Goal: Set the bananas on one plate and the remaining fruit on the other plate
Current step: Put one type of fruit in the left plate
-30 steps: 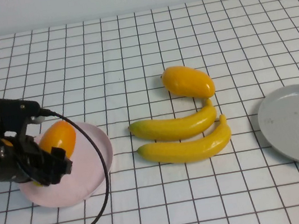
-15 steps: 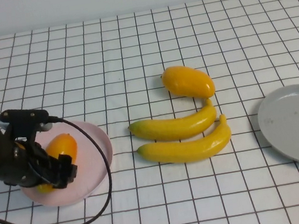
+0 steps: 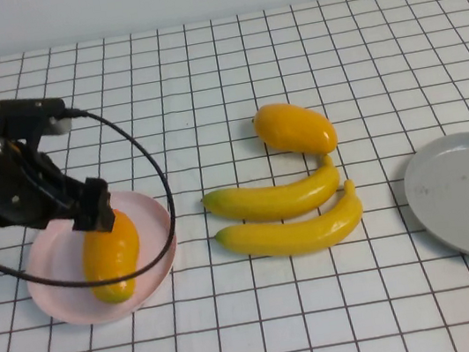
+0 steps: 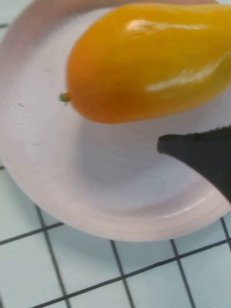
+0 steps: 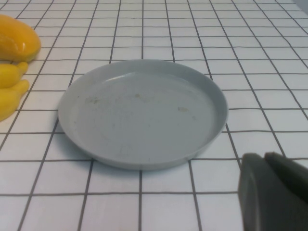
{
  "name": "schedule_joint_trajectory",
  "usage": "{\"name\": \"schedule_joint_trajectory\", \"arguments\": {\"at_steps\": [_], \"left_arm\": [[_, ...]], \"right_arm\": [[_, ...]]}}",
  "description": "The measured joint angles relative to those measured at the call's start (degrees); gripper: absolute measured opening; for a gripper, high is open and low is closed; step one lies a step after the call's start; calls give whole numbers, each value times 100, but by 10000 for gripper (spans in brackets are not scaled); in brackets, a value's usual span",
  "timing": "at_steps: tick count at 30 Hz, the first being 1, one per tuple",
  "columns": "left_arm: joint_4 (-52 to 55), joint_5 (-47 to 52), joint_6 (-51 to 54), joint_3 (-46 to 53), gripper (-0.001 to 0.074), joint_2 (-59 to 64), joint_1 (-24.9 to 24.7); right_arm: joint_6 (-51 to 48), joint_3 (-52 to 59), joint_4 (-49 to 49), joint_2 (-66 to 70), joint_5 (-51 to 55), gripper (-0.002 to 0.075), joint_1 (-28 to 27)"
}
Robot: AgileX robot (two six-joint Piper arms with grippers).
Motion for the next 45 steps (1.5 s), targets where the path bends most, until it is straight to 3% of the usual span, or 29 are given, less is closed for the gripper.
{"name": "schedule_joint_trajectory", "arguments": {"at_steps": [6, 17, 25, 29, 34, 36, 45], "left_arm": [[-464, 179, -435, -1121, 668, 26, 0], [-669, -1828, -1564, -1668, 668, 418, -881], [-705, -1492, -1865, -2719, 668, 1922, -1398], [-705, -905, -277, -3627, 668, 2508, -1625], [-695, -251, 3825, -4256, 668, 2949, -2007], [-673, -210, 4759, -4331, 668, 3066, -2140], [-803, -238, 6193, -4555, 668, 3549, -2107]], "right_arm": [[0, 0, 0, 0, 0, -16, 0], [0, 0, 0, 0, 0, -16, 0], [0, 0, 0, 0, 0, -17, 0], [0, 0, 0, 0, 0, -16, 0], [0, 0, 0, 0, 0, -16, 0], [0, 0, 0, 0, 0, -16, 0], [0, 0, 0, 0, 0, -16, 0]]}}
